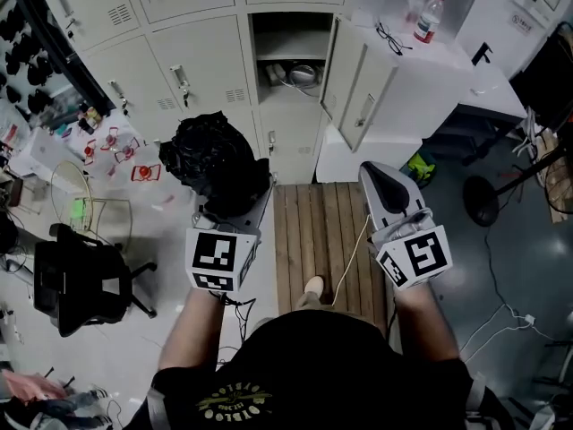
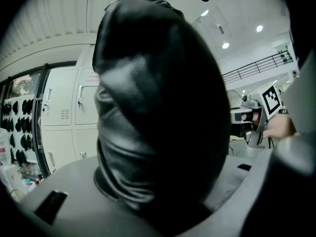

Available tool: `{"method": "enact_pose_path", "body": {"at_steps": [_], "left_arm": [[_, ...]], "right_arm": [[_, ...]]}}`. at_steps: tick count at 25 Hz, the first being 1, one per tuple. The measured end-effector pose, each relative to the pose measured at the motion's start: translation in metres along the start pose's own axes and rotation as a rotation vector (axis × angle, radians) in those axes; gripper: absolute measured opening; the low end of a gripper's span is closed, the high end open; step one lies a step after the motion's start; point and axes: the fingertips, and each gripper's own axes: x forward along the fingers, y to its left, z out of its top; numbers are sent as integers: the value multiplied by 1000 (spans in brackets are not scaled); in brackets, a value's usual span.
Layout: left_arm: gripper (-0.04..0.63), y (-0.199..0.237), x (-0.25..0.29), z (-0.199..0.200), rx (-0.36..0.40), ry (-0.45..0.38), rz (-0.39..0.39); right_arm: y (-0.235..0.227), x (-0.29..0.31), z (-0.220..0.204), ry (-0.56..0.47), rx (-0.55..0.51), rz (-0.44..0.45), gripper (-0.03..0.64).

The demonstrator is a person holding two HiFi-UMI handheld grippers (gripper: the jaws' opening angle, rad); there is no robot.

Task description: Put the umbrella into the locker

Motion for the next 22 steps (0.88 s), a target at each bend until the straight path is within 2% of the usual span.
{"method": "enact_pose_path", "body": {"at_steps": [12,22], "left_arm": [[253,8,55,23,12,-7,35],[253,-5,97,40,-6,-50,47]], "right_arm": [[-53,36,4,-31,-4,45,28],[-90,47,2,-49,-44,110,28]]}}
